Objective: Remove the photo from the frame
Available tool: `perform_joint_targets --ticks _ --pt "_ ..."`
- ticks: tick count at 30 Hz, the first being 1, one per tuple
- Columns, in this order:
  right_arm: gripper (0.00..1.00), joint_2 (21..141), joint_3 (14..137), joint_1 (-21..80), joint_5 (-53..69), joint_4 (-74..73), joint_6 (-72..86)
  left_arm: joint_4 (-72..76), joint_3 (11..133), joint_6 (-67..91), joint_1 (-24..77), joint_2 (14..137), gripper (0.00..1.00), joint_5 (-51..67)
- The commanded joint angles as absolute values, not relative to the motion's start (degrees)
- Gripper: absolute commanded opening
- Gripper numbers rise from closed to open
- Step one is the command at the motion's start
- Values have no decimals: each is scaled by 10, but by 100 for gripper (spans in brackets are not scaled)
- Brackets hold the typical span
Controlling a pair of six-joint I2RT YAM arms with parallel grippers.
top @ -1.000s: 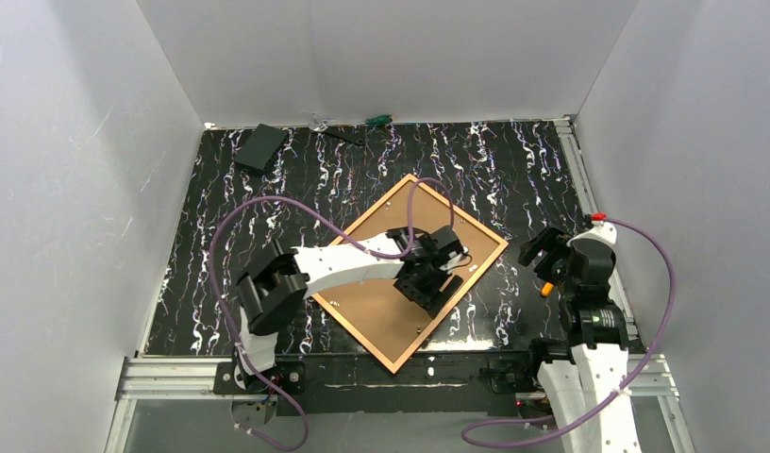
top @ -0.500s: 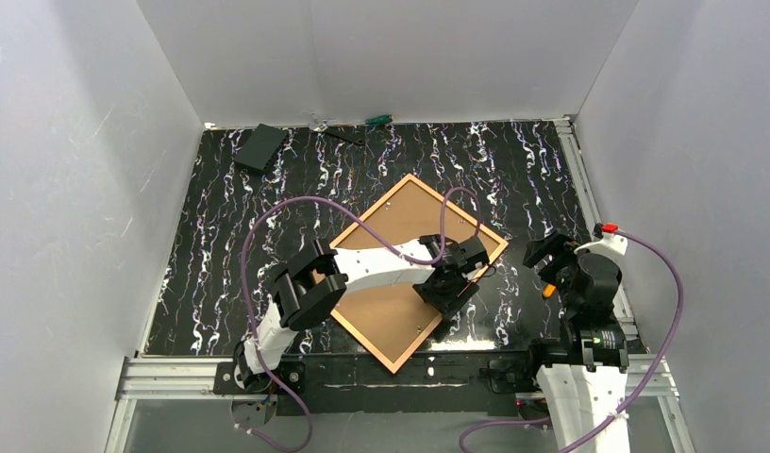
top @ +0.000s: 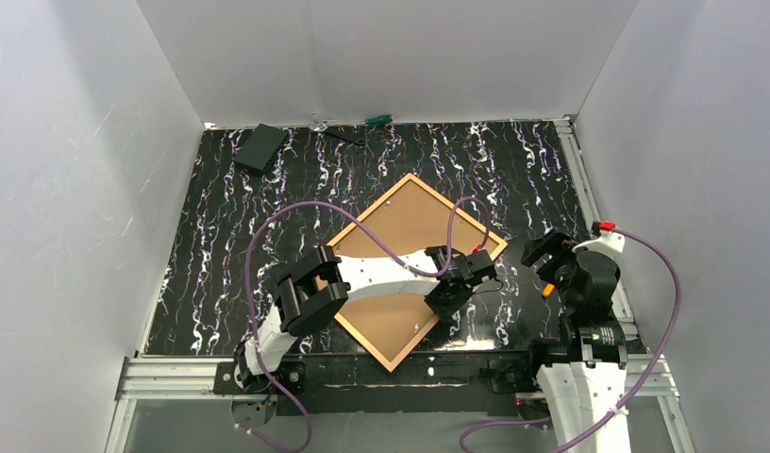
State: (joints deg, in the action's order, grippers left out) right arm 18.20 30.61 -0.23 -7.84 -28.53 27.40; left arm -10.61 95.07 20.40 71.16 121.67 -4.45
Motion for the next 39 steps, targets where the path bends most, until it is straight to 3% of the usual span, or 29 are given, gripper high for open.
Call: perform_joint_targets --ticks 1,12,16,21,24,30,34,39 --pt "87 221 303 0 -51 -253 270 -192 897 168 705 1190 0 -92" --pt "88 429 342 0 65 -242 245 -266 728 114 599 948 0 84" --pt "88 523 371 91 93 -226 209 -313 713 133 572 896 0 94" --pt "88 509 386 332 -133 -203 137 -337 693 140 547 837 0 97" --pt "88 440 354 399 -150 -146 69 -351 690 137 536 805 0 101" --pt "88 362 304 489 -45 -88 -153 -369 684 124 521 744 0 104" --pt "94 400 311 568 -66 -73 -350 -373 676 116 515 720 0 104" --pt "94 491 356 579 -30 -55 -492 -372 672 116 510 705 0 109"
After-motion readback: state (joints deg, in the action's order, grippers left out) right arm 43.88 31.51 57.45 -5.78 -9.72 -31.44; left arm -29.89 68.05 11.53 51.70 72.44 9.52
